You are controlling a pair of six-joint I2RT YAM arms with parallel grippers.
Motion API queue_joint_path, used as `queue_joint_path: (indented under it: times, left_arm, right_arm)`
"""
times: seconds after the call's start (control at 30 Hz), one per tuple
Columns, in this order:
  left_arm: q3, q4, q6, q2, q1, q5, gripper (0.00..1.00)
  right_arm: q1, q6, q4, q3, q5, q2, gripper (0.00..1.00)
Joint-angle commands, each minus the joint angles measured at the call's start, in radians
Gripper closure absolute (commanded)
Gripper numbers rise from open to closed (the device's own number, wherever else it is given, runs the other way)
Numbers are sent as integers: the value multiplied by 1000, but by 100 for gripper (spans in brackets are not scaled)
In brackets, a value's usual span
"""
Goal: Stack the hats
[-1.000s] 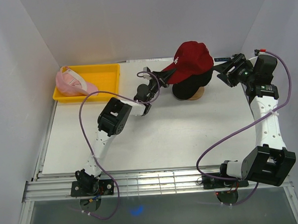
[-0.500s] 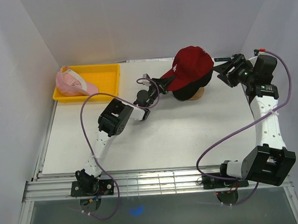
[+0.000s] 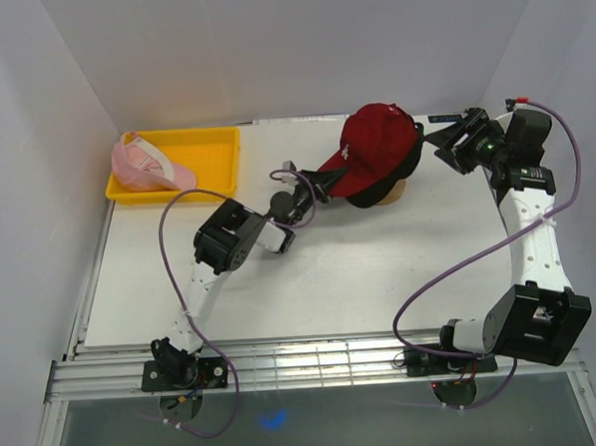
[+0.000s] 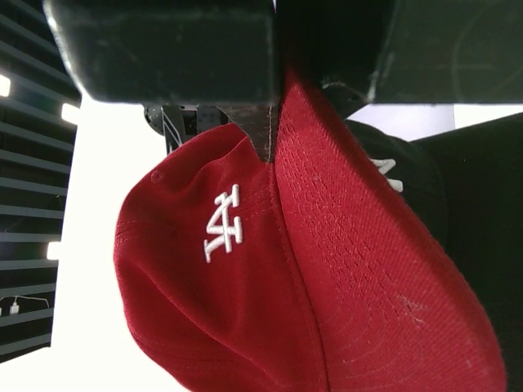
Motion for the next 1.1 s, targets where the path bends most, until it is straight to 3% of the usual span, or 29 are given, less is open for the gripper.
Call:
queue_joint_path:
  times: [0.0, 0.43, 0.8, 0.83, 0.97, 1.07]
  left_arm:
    - [-50, 325, 41, -49, -17, 87, 82]
    - [-85, 301, 52, -63, -17, 118, 72]
    - [-111, 261, 65, -70, -17, 142, 62]
    - [-114, 252, 67, -70, -16, 147, 55]
    - [-137, 232, 72, -80, -12, 151, 50]
    - [-153, 212, 73, -84, -6, 156, 36]
  right_arm:
    - [-7, -30, -2, 25, 21, 26, 39]
    - [51, -215, -147, 364, 144, 270, 47]
    - [109, -286, -194, 506, 216, 436, 53]
    - [114, -298, -197, 512, 214, 449, 53]
    - [122, -323, -219, 556, 211, 488, 53]
    - [128, -334, -219, 572, 210, 499, 53]
